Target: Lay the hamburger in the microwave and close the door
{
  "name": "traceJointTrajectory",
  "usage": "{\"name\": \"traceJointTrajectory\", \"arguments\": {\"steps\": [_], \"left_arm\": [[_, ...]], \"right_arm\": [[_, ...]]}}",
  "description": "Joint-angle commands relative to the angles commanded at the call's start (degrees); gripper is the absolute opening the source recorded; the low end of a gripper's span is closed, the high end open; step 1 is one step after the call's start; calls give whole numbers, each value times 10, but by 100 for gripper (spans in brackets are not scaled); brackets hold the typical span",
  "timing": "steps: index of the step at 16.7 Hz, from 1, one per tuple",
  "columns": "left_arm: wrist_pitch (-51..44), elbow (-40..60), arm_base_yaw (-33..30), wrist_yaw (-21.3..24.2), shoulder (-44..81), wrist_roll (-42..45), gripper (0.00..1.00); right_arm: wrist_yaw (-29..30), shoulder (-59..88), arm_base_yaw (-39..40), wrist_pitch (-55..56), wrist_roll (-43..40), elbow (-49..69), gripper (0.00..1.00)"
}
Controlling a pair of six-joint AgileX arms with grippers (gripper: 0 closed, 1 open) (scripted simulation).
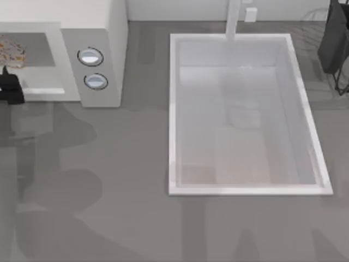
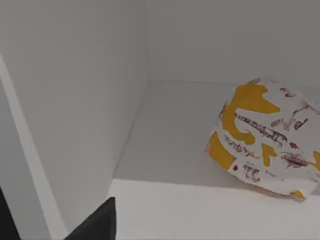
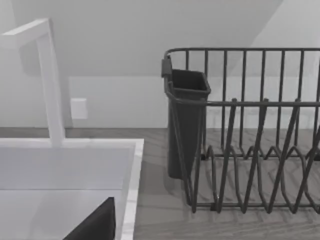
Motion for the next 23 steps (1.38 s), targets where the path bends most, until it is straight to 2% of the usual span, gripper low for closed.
{"name": "traceJointTrajectory", "arguments": {"steps": [8,18,23], "left_arm": [[20,-132,11,8,3,3,100],[21,-113,8,9,-27,4,100],[-31,-95,8,8,-90,4,100]], "right_arm": [[0,0,0,0,0,0,100],[0,0,0,0,0,0,100],[0,0,0,0,0,0,100]]}}
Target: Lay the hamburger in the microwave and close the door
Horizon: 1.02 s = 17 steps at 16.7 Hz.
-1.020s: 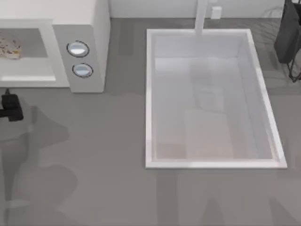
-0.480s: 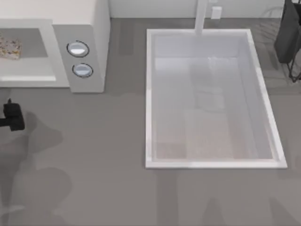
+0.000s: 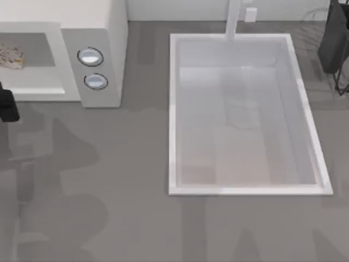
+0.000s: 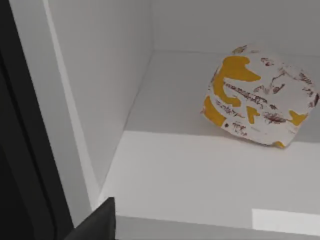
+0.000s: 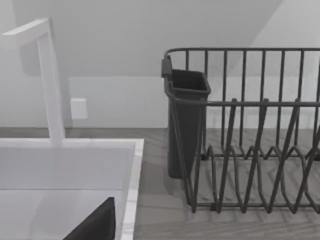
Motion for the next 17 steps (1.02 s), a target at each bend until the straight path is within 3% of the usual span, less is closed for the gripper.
{"name": "traceJointTrajectory", "arguments": {"steps": [17], "left_arm": [[-285,10,0,-4,-191,-2,100]], "right_arm": [[0,0,0,0,0,0,100]]}}
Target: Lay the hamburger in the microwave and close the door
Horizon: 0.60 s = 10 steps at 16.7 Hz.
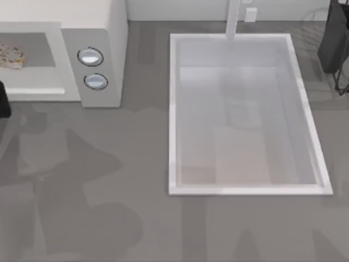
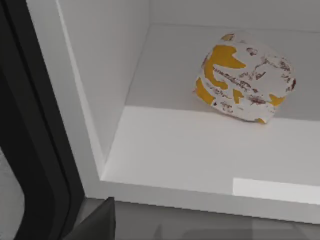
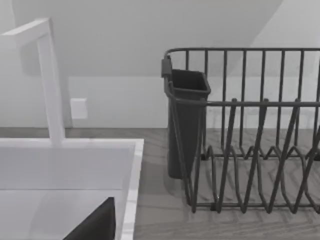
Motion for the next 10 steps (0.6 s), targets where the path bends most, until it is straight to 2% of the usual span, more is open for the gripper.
{"name": "traceJointTrajectory", "arguments": {"steps": [10], "left_arm": [[-17,-6,-2,-1,-22,-1,100]], "right_arm": [[0,0,0,0,0,0,100]]}}
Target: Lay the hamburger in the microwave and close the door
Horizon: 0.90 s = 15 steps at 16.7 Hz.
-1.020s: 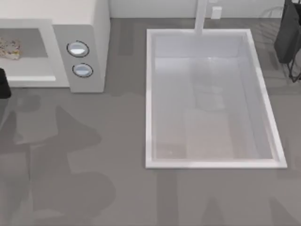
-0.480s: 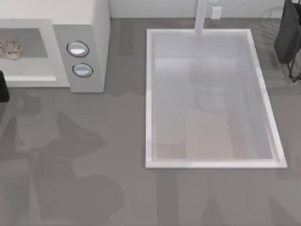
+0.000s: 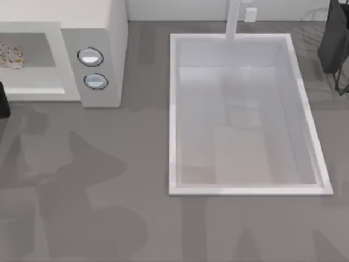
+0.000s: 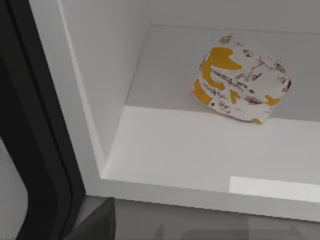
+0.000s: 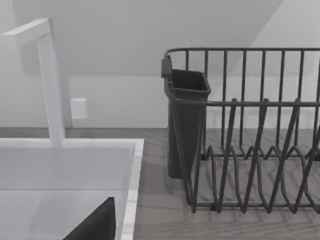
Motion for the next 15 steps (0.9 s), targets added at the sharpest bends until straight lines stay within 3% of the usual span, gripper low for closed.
{"name": "traceJointTrajectory", "arguments": {"steps": [5,15], "left_arm": [[-55,-46,-17,-6,-145,-6,100],[-247,-207,-78,-25,-623,-26,100]], "right_arm": [[0,0,0,0,0,0,100],[0,0,0,0,0,0,100]]}}
